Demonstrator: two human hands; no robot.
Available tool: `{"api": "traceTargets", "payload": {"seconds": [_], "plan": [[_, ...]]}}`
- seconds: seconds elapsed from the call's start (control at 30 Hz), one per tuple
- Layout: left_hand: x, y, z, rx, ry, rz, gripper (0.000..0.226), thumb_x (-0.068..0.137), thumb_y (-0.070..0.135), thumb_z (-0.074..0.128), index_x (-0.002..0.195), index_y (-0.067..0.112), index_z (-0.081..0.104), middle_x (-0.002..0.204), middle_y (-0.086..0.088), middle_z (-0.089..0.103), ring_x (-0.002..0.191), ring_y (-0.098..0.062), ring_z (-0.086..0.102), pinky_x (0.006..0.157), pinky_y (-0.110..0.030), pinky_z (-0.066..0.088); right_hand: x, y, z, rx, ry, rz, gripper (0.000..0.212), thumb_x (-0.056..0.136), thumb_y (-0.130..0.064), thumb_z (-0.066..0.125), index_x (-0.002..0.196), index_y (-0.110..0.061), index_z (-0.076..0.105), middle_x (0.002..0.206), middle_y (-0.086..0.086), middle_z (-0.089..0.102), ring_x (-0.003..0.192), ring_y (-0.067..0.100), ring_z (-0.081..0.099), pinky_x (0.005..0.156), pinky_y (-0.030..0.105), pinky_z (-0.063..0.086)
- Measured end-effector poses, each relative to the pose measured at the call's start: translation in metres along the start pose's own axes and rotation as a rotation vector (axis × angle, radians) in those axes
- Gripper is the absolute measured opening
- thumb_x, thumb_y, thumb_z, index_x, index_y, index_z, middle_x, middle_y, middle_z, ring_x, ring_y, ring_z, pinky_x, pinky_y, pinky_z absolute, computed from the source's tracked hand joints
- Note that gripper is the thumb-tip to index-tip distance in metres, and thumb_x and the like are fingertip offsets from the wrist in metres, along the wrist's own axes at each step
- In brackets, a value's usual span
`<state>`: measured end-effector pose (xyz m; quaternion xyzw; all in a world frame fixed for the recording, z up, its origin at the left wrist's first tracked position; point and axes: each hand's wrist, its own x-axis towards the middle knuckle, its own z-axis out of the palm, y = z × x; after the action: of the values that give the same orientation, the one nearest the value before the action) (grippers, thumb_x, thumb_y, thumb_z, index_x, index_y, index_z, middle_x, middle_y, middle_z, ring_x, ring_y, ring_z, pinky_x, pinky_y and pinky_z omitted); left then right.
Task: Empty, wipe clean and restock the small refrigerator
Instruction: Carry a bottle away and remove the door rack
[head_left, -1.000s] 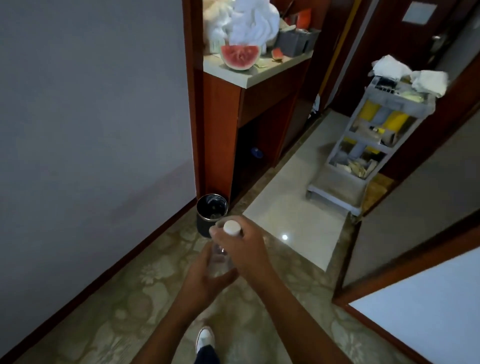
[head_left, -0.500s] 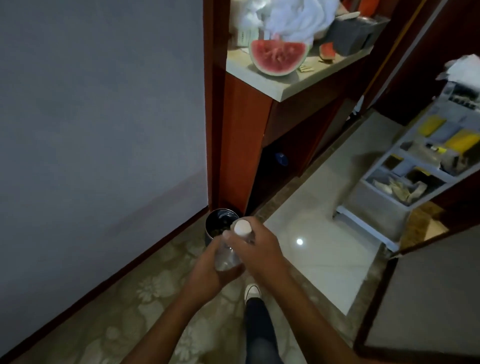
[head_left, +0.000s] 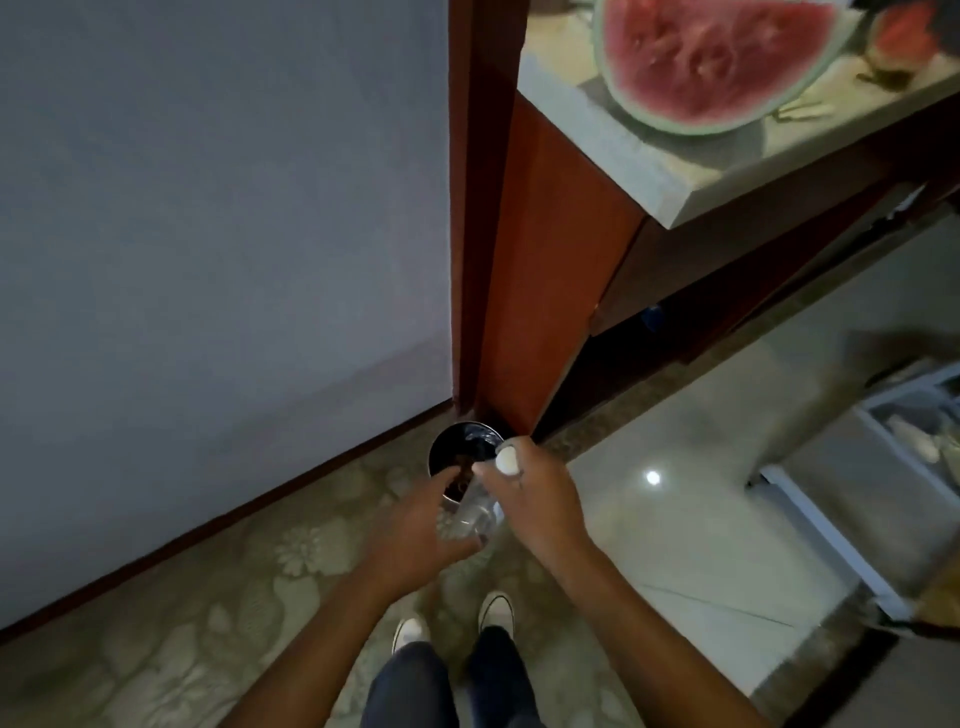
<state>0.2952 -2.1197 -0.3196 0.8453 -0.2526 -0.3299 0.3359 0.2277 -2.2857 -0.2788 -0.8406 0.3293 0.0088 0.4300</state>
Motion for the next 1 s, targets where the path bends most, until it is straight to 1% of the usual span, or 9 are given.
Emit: {"api": "traceTargets", "payload": {"seconds": [0.07, 0.17, 0.3, 0.43, 0.57, 0.6, 0.73, 0.9, 1.0], "plan": [[0.024, -0.017, 0.006, 0.054, -0.01, -0.041, 0.092, 0.071, 0.075, 0.071, 0.149, 0.043, 0.035, 0.14, 0.018, 0.052, 0.117, -0.007, 0.059, 0.098, -0.035, 0.053, 0.033, 0.018, 0.014, -0.035, -0.027, 0.04, 0.042, 0.091, -0.053, 0.068, 0.119, -0.023, 0.059, 0.107, -0.008, 0.066, 0.094, 0.011, 0.064, 0.077, 0.025, 0.056], [0.058, -0.042, 0.014, 0.145, 0.019, -0.047, 0.089, 0.077, 0.076, 0.065, 0.151, 0.034, 0.039, 0.144, 0.01, 0.051, 0.13, -0.016, 0.052, 0.106, -0.037, 0.045, 0.078, 0.046, 0.041, -0.044, -0.081, 0.101, 0.041, 0.092, -0.046, 0.07, 0.12, -0.02, 0.054, 0.106, -0.007, 0.059, 0.094, 0.01, 0.061, 0.066, 0.013, 0.044], [0.101, -0.087, 0.026, 0.246, -0.022, -0.115, 0.106, 0.069, 0.085, 0.034, 0.156, 0.026, 0.03, 0.154, 0.0, 0.041, 0.14, -0.023, 0.041, 0.116, -0.043, 0.033, 0.136, 0.091, 0.09, -0.166, -0.145, 0.156, 0.044, 0.094, -0.048, 0.068, 0.12, -0.017, 0.05, 0.104, -0.003, 0.057, 0.088, 0.013, 0.06, 0.057, 0.015, 0.037], [0.147, -0.142, 0.046, 0.352, -0.048, -0.133, 0.103, 0.071, 0.081, 0.027, 0.158, 0.026, 0.025, 0.16, 0.0, 0.034, 0.149, -0.025, 0.028, 0.122, -0.048, 0.024, 0.196, 0.148, 0.153, -0.243, -0.147, 0.188, 0.054, 0.09, -0.039, 0.074, 0.124, -0.004, 0.05, 0.122, 0.013, 0.057, 0.111, 0.031, 0.06, 0.079, 0.028, 0.041], [0.191, -0.194, 0.074, 0.497, -0.106, -0.127, 0.096, 0.088, 0.074, 0.047, 0.162, 0.022, 0.013, 0.17, -0.004, 0.014, 0.157, -0.027, 0.008, 0.127, -0.051, 0.009, 0.248, 0.206, 0.208, -0.329, -0.135, 0.23, 0.06, 0.09, -0.037, 0.076, 0.129, -0.002, 0.047, 0.128, 0.016, 0.055, 0.114, 0.031, 0.06, 0.085, 0.033, 0.046], [0.2, -0.207, 0.081, 0.539, -0.098, -0.121, 0.095, 0.089, 0.072, 0.048, 0.162, 0.02, 0.016, 0.169, -0.007, 0.015, 0.157, -0.029, 0.01, 0.126, -0.054, 0.011, 0.259, 0.22, 0.222, -0.333, -0.134, 0.229, 0.061, 0.089, -0.036, 0.076, 0.129, -0.002, 0.047, 0.129, 0.017, 0.055, 0.114, 0.032, 0.06, 0.087, 0.036, 0.049], [0.236, -0.255, 0.11, 0.606, -0.091, -0.081, 0.094, 0.078, 0.071, 0.043, 0.148, 0.008, 0.047, 0.152, -0.02, 0.048, 0.142, -0.042, 0.044, 0.11, -0.066, 0.033, 0.299, 0.275, 0.273, -0.395, -0.167, 0.217, 0.063, 0.089, -0.034, 0.077, 0.131, 0.001, 0.045, 0.134, 0.018, 0.053, 0.12, 0.033, 0.058, 0.093, 0.04, 0.05], [0.272, -0.31, 0.144, 0.623, -0.069, -0.003, 0.096, 0.08, 0.069, 0.047, 0.148, 0.002, 0.048, 0.153, -0.027, 0.045, 0.142, -0.048, 0.042, 0.109, -0.071, 0.035, 0.332, 0.326, 0.325, -0.505, -0.213, 0.191, 0.069, 0.092, -0.038, 0.072, 0.138, 0.002, 0.041, 0.143, 0.019, 0.049, 0.133, 0.034, 0.049, 0.106, 0.043, 0.045], [0.288, -0.332, 0.157, 0.642, -0.078, -0.06, 0.099, 0.079, 0.074, 0.038, 0.153, 0.008, 0.04, 0.158, -0.023, 0.039, 0.146, -0.044, 0.036, 0.114, -0.067, 0.03, 0.346, 0.346, 0.348, -0.521, -0.233, 0.193, 0.054, 0.093, -0.034, 0.072, 0.129, -0.003, 0.046, 0.135, 0.015, 0.053, 0.128, 0.034, 0.053, 0.099, 0.043, 0.046]]}}
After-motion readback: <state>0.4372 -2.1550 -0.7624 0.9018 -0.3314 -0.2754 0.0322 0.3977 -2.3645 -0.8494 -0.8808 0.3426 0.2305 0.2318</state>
